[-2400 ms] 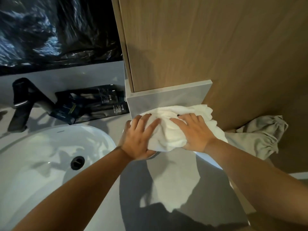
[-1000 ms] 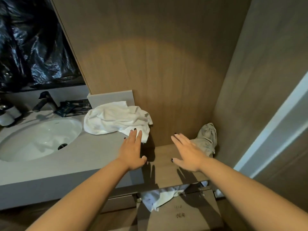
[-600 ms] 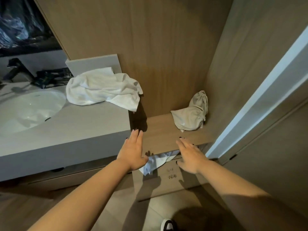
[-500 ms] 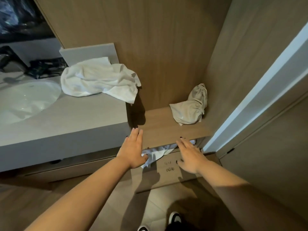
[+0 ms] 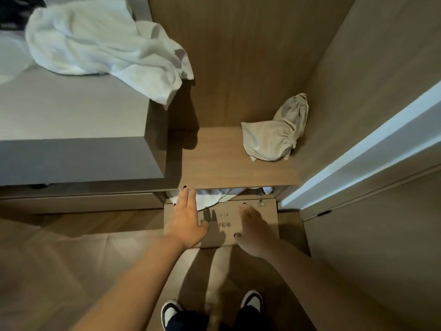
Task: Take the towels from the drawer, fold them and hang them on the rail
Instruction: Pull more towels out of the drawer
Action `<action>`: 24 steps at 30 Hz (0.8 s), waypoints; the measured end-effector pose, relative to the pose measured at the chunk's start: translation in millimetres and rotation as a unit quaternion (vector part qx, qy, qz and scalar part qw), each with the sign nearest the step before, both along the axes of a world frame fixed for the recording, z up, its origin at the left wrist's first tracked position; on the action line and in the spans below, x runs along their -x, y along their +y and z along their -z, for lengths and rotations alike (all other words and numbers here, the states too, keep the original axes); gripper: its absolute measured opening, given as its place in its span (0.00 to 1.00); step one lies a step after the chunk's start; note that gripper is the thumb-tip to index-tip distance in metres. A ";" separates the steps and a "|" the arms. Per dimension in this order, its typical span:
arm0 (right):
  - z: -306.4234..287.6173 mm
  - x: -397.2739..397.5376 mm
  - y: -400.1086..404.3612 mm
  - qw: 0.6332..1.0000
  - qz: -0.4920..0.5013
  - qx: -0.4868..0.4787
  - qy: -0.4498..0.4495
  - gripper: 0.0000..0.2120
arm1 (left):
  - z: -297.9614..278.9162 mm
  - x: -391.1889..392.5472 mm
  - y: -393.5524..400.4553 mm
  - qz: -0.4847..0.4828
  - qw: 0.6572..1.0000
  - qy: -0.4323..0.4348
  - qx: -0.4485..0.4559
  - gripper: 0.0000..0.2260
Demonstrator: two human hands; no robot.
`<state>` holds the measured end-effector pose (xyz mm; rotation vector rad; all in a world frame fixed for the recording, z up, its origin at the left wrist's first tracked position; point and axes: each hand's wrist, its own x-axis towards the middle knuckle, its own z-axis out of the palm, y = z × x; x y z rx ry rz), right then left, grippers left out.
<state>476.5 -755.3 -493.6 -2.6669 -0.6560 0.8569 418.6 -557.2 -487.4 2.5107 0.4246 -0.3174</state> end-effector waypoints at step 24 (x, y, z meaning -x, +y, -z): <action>412.6 -54.1 42.0 0.996 0.064 0.021 -0.059 0.38 | 423.9 -43.9 -8.9 0.045 0.995 0.065 -0.066 0.41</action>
